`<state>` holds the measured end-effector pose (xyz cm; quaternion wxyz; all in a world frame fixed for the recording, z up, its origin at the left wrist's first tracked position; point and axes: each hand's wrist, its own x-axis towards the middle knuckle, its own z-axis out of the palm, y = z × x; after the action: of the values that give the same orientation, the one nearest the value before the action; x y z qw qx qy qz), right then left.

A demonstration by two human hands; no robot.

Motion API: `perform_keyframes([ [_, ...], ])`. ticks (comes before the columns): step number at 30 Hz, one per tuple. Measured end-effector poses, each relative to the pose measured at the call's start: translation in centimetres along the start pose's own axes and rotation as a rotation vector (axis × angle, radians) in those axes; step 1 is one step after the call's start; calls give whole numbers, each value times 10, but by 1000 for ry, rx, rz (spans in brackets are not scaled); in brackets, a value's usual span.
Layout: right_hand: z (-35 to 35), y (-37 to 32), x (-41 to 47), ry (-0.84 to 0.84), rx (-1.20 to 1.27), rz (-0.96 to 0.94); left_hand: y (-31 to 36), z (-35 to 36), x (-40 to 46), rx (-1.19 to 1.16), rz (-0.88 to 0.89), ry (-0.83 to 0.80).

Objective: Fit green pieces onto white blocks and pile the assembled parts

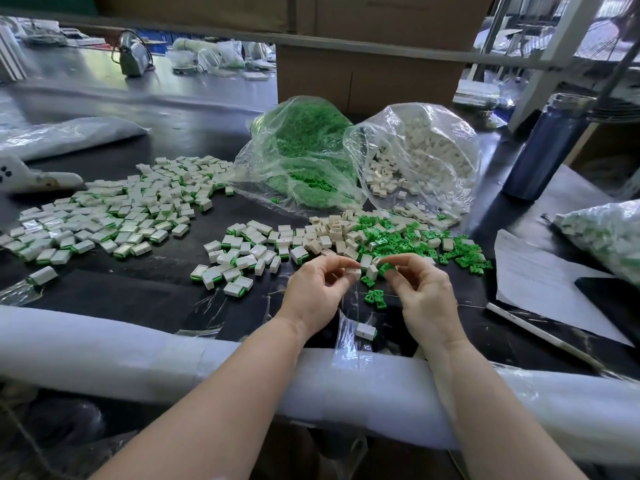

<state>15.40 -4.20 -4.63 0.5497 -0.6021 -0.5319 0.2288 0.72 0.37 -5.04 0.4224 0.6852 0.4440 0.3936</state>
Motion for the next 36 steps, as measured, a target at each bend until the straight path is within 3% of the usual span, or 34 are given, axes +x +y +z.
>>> perform_keyframes([
  [11,0,-1,-1,-19,35,67,5,-2,-3,-150,-11,43],
  [24,0,-5,-2,-65,156,8,1,4,-1,-104,31,-114],
  [36,1,-4,-2,-107,58,-22,3,1,-2,-154,27,-112],
])
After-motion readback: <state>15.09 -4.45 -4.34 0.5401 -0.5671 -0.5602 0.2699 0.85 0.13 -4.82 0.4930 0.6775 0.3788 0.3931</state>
